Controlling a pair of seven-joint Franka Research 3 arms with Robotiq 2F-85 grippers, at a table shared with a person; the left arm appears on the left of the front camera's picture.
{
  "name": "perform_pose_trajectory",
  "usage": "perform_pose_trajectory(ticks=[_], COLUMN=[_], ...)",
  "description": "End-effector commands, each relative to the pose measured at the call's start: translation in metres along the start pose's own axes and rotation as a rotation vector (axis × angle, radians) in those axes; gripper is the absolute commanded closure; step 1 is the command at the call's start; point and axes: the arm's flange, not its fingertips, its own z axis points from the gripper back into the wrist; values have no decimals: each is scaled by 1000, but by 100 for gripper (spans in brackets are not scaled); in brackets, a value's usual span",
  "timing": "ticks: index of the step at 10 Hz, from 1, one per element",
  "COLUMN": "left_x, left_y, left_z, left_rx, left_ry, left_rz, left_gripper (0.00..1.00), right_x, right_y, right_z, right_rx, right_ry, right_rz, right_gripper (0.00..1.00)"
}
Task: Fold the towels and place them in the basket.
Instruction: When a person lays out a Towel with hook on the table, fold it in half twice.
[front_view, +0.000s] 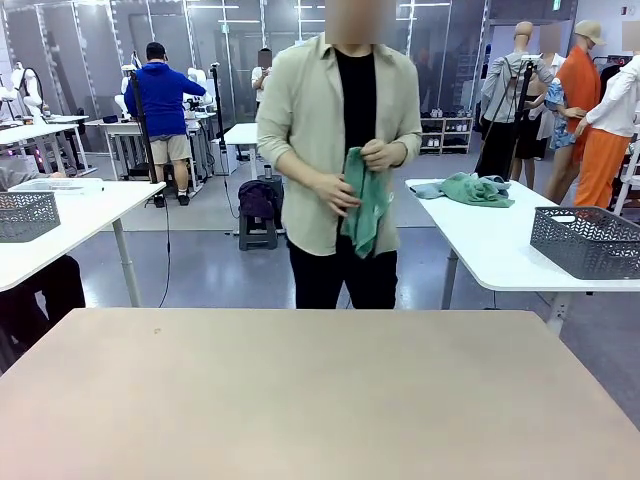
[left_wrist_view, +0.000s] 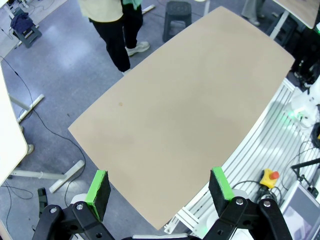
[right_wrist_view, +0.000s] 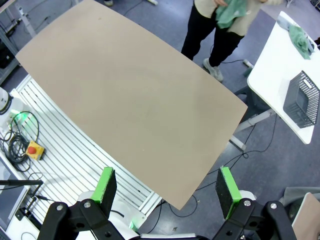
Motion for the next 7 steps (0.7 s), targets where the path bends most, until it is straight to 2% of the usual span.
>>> perform_pose_trajectory(ticks=[1,7], left_x=[1,1], left_y=[-1,-1], left_z=[-1,-1], left_rx=[-8,-8], left_ry=[-2,-2], left_rz=[-12,-12], left_gripper=[0,0], right_x=[0,0], right_y=[0,0], right_z=[1,1], right_rx=[1,1], right_ry=[-2,-2], right_rz=[2,2], right_gripper=[0,0])
